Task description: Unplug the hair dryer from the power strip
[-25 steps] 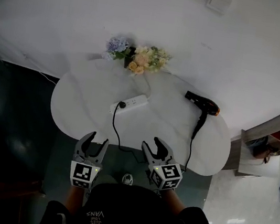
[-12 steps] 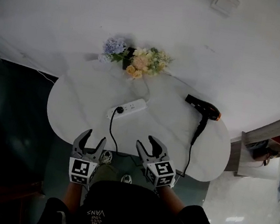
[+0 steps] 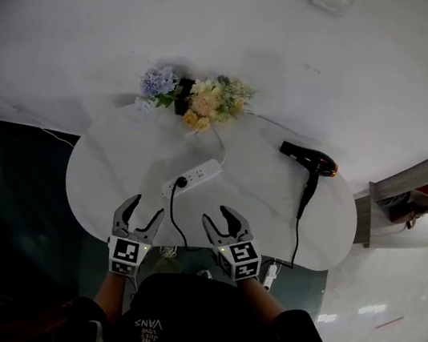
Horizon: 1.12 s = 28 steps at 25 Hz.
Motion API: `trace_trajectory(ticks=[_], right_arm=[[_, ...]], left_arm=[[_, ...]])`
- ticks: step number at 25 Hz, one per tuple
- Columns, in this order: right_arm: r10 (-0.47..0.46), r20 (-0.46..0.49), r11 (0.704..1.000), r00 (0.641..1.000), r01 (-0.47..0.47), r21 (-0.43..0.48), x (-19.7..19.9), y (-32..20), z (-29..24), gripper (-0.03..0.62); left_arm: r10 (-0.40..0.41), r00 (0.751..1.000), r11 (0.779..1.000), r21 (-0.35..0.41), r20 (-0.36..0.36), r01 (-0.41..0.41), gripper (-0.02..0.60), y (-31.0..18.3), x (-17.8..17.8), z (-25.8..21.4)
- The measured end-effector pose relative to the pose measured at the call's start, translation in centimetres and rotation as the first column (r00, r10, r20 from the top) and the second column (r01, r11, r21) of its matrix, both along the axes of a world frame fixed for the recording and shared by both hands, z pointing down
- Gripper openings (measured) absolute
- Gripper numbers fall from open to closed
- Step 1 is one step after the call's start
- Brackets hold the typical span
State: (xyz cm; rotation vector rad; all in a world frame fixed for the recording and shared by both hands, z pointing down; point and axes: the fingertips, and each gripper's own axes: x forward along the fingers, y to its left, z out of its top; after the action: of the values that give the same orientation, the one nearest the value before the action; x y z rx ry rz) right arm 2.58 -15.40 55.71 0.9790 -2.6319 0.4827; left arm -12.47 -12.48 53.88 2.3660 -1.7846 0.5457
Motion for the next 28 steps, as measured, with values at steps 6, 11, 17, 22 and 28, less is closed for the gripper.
trace_trajectory(ticks=[6, 11, 17, 22, 28], right_arm=[[0.029, -0.026, 0.999, 0.999, -0.03, -0.015, -2.5, -2.0, 1.3, 0.198], [0.017, -0.069, 1.0, 0.998, -0.018, -0.013, -4.8, -3.1, 2.6, 0.198], [0.002, -0.121, 1.0, 0.993, -0.006, -0.027, -7.1, -4.3, 4.3, 0.198], [-0.003, -0.145, 1.0, 0.989, -0.002, -0.03, -8.7, -5.6, 5.1, 0.198], [-0.02, -0.165, 1.0, 0.986, 0.015, -0.026, -10.6, -6.7, 6.1, 0.198]], left_arm=[[0.096, 0.995, 0.994, -0.063, 0.02, -0.095, 0.278, -2.5, -1.4, 2.7], [0.19, 0.981, 0.974, -0.13, 0.036, -0.184, 0.278, -3.9, -1.7, 5.9], [0.272, 0.961, 0.948, -0.183, 0.042, -0.261, 0.278, -5.3, -1.8, 8.9], [0.353, 0.934, 0.918, -0.213, 0.05, -0.335, 0.287, -6.1, -1.2, 10.4], [0.427, 0.903, 0.887, -0.222, 0.053, -0.406, 0.293, -7.0, -0.6, 11.6]])
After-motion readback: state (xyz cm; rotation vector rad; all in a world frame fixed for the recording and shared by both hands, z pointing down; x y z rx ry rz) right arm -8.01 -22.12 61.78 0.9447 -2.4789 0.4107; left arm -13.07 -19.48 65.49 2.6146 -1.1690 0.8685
